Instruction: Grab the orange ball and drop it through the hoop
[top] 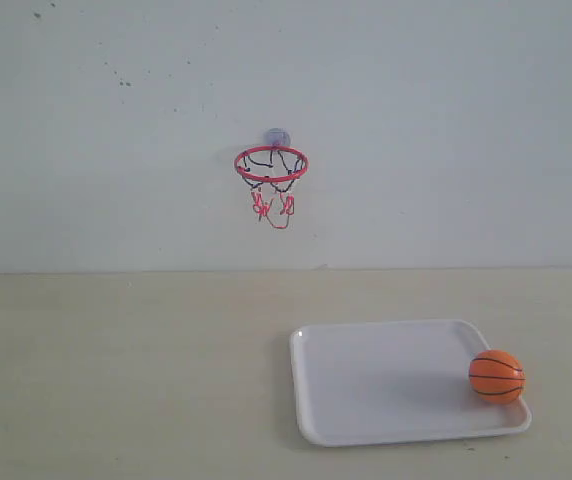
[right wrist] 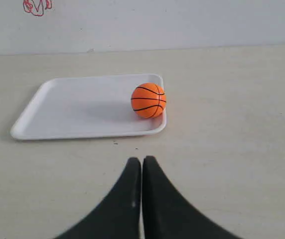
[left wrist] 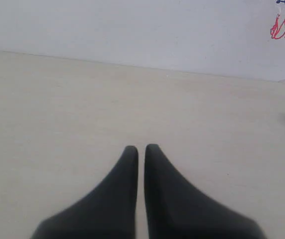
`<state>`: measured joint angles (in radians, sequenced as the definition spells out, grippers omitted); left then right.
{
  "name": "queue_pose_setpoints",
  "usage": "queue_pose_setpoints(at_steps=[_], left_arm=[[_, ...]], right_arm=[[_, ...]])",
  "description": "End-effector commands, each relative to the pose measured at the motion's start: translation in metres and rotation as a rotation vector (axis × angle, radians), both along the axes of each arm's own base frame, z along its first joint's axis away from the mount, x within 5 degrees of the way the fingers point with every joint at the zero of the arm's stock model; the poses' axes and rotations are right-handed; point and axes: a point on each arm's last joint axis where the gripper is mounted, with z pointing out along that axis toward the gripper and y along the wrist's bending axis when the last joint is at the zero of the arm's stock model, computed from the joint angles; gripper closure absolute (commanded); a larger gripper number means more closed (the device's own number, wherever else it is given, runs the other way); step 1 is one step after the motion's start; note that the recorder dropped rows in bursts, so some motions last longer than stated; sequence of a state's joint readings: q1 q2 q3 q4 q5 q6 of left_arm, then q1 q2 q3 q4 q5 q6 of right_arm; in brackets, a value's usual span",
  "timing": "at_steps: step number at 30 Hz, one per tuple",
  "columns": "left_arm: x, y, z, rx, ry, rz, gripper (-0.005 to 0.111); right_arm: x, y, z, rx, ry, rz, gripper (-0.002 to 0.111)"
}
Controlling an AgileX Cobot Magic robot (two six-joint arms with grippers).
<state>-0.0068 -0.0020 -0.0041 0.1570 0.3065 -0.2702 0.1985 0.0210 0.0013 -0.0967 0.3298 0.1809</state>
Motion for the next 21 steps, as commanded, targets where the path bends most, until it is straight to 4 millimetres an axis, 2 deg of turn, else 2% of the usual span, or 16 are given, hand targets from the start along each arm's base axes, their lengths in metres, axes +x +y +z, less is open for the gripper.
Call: queue_pose_setpoints(at_steps=[1, 5, 12, 13, 14, 18, 19, 21], left_arm=[[0.000, 0.000, -0.002, -0.015, 0.006, -0.003, 0.103], [0.000, 0.000, -0.002, -0.015, 0.006, -0.003, 0.103], [0.000, 0.000, -0.002, -0.015, 0.006, -0.003, 0.103], [0.000, 0.000, -0.002, -0.015, 0.006, -0.003, 0.103], [0.000, 0.000, -0.002, -0.015, 0.006, -0.003, 0.103], [0.000, 0.000, -0.002, -0.015, 0.006, -0.003, 0.103], [0.000, 0.000, -0.002, -0.010, 0.006, -0.002, 0.103], [0.000, 0.000, -0.002, -0.010, 0.006, -0.002, 0.103]], right_arm=[[0.000, 0.000, 0.001, -0.044, -0.016, 0.007, 0.108], [0.000, -0.001, 0.002, -0.058, -0.028, 0.009, 0.108], [0.003, 0.001, 0.019, -0.204, -0.250, 0.044, 0.108], [0.002, 0.002, 0.025, -0.256, -0.321, 0.056, 0.108], [0.000, 0.005, 0.039, -0.261, -0.489, 0.071, 0.108], [-0.019, 0.010, 0.081, -0.120, -0.989, 0.091, 0.108], [-0.021, 0.007, 0.085, -0.067, -1.028, 0.062, 0.108], [-0.018, -0.004, 0.104, 0.037, -0.971, -0.037, 0.108]])
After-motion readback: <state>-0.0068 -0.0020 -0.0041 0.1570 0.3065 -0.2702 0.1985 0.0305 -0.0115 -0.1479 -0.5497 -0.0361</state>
